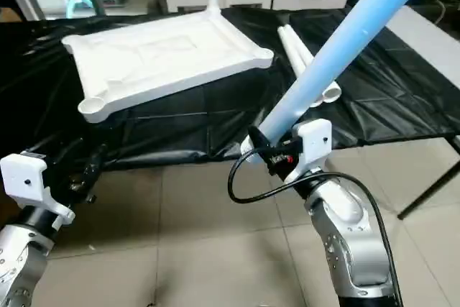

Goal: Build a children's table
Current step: Insert table leg to table base

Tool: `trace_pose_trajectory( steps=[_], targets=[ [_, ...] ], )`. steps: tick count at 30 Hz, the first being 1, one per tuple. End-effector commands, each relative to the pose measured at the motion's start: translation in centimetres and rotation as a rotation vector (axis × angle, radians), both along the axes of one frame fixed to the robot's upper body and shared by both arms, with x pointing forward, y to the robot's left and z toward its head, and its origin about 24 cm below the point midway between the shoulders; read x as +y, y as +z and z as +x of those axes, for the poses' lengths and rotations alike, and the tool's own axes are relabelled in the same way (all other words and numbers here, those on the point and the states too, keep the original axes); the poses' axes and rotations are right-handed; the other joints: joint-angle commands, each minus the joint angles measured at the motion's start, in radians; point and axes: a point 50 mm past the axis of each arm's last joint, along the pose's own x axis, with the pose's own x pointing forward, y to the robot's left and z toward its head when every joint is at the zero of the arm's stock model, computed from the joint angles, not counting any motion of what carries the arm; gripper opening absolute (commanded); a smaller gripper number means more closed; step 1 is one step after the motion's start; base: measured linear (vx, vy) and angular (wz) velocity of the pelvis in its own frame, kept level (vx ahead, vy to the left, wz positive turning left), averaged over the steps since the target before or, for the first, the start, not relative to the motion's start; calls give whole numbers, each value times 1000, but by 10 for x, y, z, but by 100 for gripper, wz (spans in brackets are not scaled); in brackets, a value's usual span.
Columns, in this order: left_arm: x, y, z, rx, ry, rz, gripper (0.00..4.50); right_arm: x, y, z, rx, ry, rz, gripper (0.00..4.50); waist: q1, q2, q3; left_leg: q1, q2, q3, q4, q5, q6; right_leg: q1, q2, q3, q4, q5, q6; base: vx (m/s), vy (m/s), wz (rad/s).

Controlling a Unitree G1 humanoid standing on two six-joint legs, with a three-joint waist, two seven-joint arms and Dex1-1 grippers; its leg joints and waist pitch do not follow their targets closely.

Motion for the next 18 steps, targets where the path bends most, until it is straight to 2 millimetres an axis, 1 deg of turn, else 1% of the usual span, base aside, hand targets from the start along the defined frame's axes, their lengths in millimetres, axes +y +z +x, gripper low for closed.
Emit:
trace_pose_trajectory(
  steps=[1, 3, 6, 9, 15, 16, 17, 18],
  targets=[
    [1, 0, -1, 6, 6, 11, 239, 1, 6, -1, -22, 1, -5, 184, 0, 4, -51, 19, 76, -50, -89, -233, -13, 21, -55, 32, -63, -115, -199, 0, 0, 0],
    [1, 0, -1, 6, 6, 11, 239, 1, 6, -1, -22, 1, -5, 184, 1, 5, -50, 20, 75, -50, -92, -258, -29, 18, -54, 33, -65, -132, -189, 0, 0, 0],
    [1, 0, -1, 6, 6, 11, 239, 1, 6, -1, -22, 1, -5, 184, 1, 5, -51, 20, 74, -51, -92, -267, -39, 19, -56, 33, -66, -140, -178, 0, 0, 0],
    [1, 0, -1, 6, 6, 11, 239, 1, 6, -1, -22, 1, -5, 184, 1, 3, -51, 19, 73, -51, -91, -259, -34, 19, -57, 34, -66, -137, -176, 0, 0, 0],
    [1, 0, -1, 6, 6, 11, 239, 1, 6, -1, -22, 1, -5, 184, 2, 4, -54, 18, 72, -51, -88, -231, -24, 20, -56, 33, -62, -104, -182, 0, 0, 0],
    [0, 4, 6, 21, 32, -6, 239, -1, 6, -2, -10, -30, -15, 184, 2, 5, -54, 18, 73, -51, -88, -229, -23, 21, -56, 33, -62, -101, -184, 0, 0, 0],
    [-1, 7, 11, 36, 56, -21, 239, -3, 6, -3, 2, -60, -25, 184, 0, 30, -54, 23, 74, -50, -88, -227, -39, 18, -53, 33, -54, -87, -185, 0, 0, 0],
    [-16, 0, 35, 79, 104, 25, 239, -1, -8, -3, 29, -110, -100, 184, -14, -29, -53, 28, 74, -37, -84, -221, -34, 12, -41, 34, -69, -84, -180, 0, 0, 0]
  ],
)
